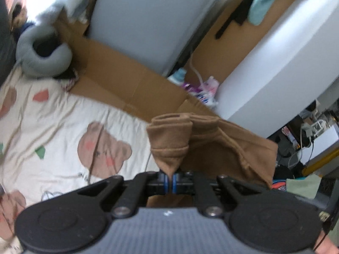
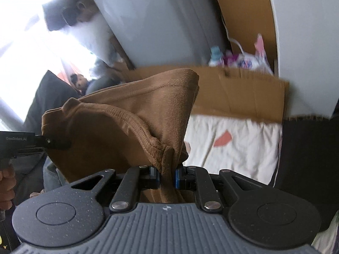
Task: Fold clothes
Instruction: 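Lift the folded brown shirt off the duvet with both tools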
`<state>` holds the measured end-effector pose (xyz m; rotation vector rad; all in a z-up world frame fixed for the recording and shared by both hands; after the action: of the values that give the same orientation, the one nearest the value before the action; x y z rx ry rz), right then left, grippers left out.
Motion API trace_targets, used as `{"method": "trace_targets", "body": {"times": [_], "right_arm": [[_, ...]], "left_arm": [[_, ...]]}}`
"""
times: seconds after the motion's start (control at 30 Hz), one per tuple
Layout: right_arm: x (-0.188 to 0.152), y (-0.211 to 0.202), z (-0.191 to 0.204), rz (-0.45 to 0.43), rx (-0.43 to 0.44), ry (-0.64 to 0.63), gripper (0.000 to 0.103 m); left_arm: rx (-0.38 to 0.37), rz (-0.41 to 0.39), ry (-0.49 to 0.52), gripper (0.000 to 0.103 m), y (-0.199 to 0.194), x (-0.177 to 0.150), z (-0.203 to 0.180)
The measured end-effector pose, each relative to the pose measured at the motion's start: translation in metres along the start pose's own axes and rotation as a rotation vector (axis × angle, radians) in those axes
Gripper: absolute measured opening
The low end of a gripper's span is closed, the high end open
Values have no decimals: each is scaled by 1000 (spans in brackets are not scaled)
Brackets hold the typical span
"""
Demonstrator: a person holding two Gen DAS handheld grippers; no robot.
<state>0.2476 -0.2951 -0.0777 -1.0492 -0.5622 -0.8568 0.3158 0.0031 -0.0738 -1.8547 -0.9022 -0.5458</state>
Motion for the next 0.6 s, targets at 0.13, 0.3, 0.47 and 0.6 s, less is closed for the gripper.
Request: {"method": "trace_targets", "body": {"times": [0.13,0.3,0.47,0.6], "right_arm": [[31,-23,17,-41,5,-36,12],[68,-51,37,-81,9,-81,12],[103,-87,53,-136,23,-105,12],[121,-110,59,-160,28,-125,12]], "left_arm": [[-9,-44,12,4,-22,23,-19],[-33,-99,35,4,-54,52,-45],[-49,-141,57,4,-85,72,-64],[-59,-160,60,4,-104,76,-75]]}}
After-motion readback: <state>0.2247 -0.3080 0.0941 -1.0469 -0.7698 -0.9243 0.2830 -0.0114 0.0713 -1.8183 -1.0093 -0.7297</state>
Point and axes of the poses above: each gripper's, at about its wrist camera, not at the fingertips, and y roughly the way its jaws point, z to its left, x to its top, the point moved 8 cm from there along y, roughly the way its jaws point, and after that the axes turned 13 degrees about -z, right-handed, at the moved point
